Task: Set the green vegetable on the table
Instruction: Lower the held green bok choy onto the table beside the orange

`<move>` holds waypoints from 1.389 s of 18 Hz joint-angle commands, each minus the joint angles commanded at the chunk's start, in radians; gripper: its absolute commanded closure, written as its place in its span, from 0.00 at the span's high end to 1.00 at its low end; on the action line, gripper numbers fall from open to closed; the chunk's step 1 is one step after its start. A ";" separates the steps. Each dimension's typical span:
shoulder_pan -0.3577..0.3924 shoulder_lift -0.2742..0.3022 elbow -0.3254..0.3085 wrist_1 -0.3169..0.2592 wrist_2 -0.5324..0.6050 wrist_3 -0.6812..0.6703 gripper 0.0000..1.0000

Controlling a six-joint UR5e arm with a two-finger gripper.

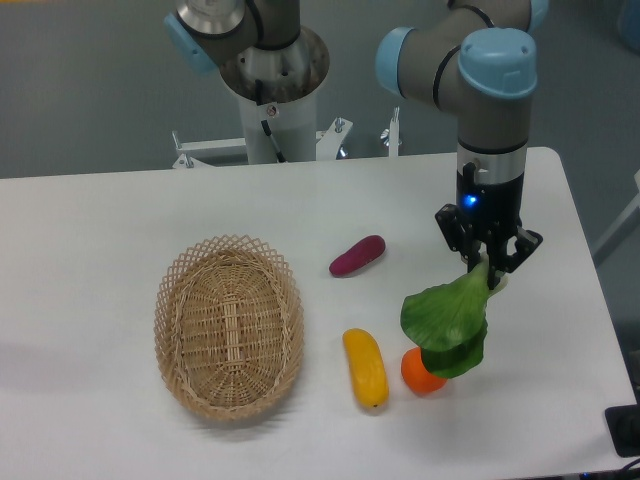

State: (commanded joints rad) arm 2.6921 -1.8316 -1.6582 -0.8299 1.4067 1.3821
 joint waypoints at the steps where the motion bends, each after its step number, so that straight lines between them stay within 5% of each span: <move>1: 0.000 0.000 -0.003 0.002 0.000 0.000 0.33; 11: 0.012 -0.002 -0.035 0.008 0.003 0.051 0.33; 25: 0.116 -0.091 -0.153 0.067 0.011 0.379 0.31</move>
State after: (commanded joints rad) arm 2.8086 -1.9221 -1.8115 -0.7625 1.4174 1.7607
